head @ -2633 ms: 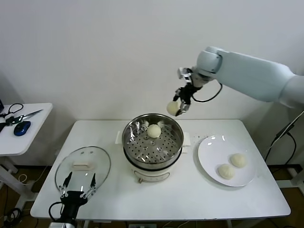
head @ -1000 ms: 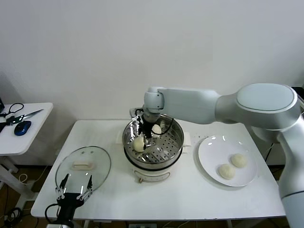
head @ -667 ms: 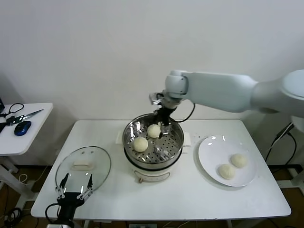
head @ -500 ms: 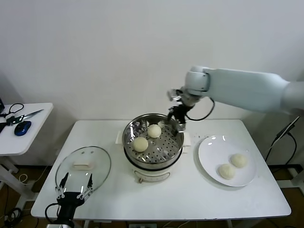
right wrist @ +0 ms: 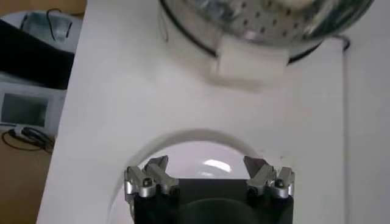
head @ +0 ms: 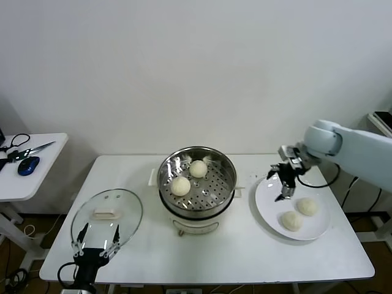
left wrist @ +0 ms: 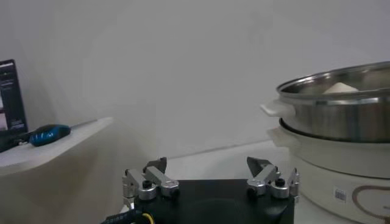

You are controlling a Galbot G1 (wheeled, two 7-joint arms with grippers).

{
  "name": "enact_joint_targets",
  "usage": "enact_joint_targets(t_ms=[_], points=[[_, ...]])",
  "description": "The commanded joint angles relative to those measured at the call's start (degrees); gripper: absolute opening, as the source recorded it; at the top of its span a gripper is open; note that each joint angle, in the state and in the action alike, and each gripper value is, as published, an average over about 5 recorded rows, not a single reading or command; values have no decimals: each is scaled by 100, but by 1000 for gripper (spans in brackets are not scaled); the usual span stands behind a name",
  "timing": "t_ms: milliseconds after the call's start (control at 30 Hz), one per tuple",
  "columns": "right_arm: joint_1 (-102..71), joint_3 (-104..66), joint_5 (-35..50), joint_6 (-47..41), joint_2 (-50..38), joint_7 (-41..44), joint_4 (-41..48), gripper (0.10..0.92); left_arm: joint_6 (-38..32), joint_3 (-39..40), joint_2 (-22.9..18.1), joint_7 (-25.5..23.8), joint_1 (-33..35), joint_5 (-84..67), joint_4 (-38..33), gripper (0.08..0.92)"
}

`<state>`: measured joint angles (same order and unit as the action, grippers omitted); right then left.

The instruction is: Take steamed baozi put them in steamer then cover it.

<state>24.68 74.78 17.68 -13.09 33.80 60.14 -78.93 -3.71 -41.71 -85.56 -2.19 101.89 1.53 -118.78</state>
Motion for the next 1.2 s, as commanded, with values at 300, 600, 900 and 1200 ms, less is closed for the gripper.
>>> enact_joint_targets(t_ms=[300, 600, 900, 1200], points=[[-2493, -1818, -1396, 265, -207, 79, 873, 823, 50, -49, -93, 7, -4, 137, 72, 823], [-2549, -1946, -1533, 316, 105, 174, 1199, 823, 43, -35, -115, 27, -5, 186, 114, 823], [-2468, -1941, -1642, 381, 288, 291, 1388, 823, 56, -17, -113, 54, -83, 208, 163, 823], [-2303, -1806, -1561, 438, 411, 333, 1442, 808, 43, 5, -122, 58, -88, 232, 200, 823]])
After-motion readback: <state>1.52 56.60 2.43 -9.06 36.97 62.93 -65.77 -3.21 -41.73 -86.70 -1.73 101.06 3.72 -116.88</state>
